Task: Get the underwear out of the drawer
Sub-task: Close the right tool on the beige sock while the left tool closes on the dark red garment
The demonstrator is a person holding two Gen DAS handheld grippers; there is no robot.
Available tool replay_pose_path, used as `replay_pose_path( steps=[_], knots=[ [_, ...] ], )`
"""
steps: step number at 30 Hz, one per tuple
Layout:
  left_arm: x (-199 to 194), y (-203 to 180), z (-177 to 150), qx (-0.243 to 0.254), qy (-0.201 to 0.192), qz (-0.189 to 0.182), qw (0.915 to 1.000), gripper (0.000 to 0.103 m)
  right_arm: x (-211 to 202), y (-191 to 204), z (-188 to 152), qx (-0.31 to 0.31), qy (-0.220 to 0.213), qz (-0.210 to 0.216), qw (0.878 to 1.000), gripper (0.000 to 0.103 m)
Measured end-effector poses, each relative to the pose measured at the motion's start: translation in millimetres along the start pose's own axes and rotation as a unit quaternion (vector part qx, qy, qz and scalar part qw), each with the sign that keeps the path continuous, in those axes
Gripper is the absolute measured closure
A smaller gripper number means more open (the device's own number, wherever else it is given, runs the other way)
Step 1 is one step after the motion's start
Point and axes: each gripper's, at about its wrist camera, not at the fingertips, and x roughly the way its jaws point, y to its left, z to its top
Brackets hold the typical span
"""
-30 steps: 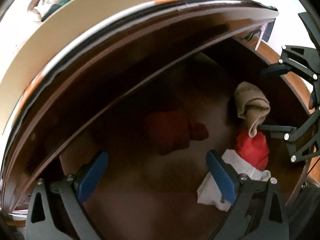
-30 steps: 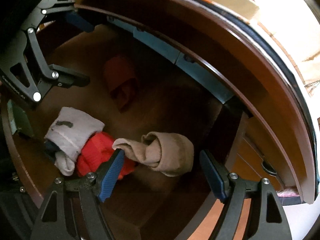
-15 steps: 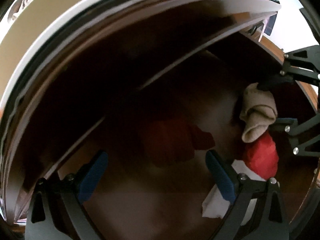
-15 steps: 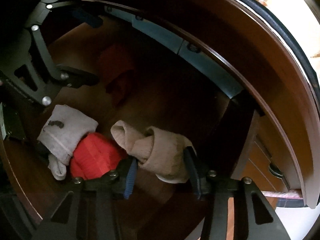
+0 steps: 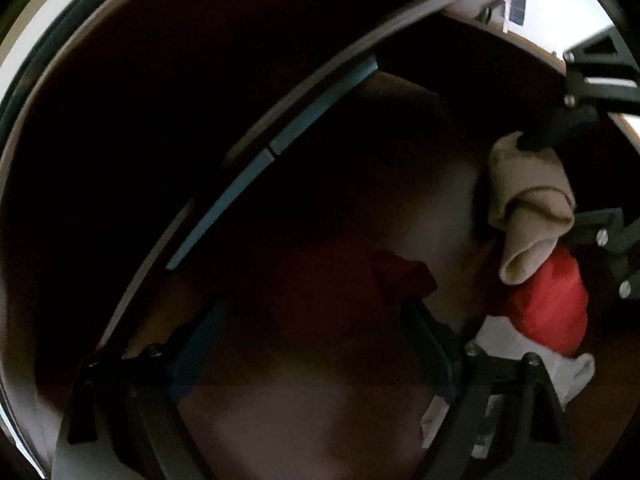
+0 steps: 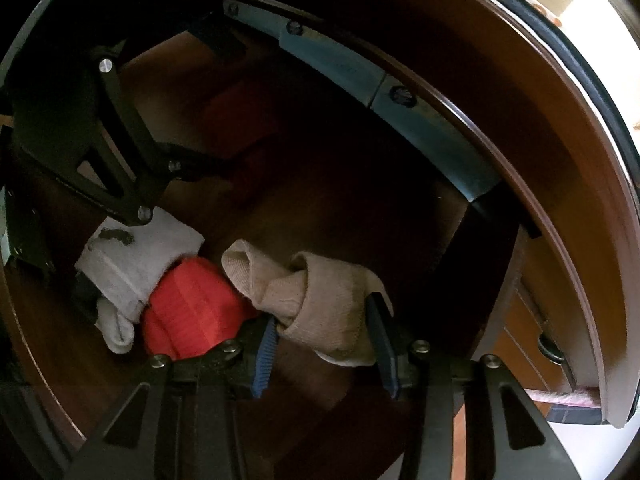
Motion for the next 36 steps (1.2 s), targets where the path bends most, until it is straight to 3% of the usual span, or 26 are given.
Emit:
replay_pose_path(
  steps=[1,3,6,9,12,25,27,36],
  knots=[
    [0,-3,1,0.007,-0.002,0.010,0.9999,0.026,3,4,1,-0.002,0.001,-0.001,1.000,0.058],
    [3,-7,2,0.013,0.010,-0.001,0.9999,0.059,5,7,3,-0.002,0.002,-0.001,1.000,0.058],
    [0,-9,1,0.011,0.004,0.000,0.9999,0.066,7,10,3,0.001,0.003,0.001,1.000,0.058],
    [-2,-3,0,-0.001,0.003,-0.023,0.9997,0.074,8,9,2,0.004,0.002,0.003,1.000,0.058],
    [-7,5,-4,-0.016,0.005,-0.046,0.9988,0.078,6,5,1,0.007,-0.001,0.006,1.000,0.058],
    [-31,43,-19,-0.083,-0.025,-0.073,0.9935,0.079,-14,-14,-3,0.026,-0.030,0.021,0.999,0.067],
    [-37,58,-40,-0.096,-0.032,-0.076,0.9919,0.079,-16,-15,-4,0.026,-0.035,0.020,0.999,0.070],
    [-47,71,-70,-0.156,-0.066,-0.085,0.9818,0.079,-38,-17,-17,0.037,-0.072,0.022,0.997,0.080]
  ],
)
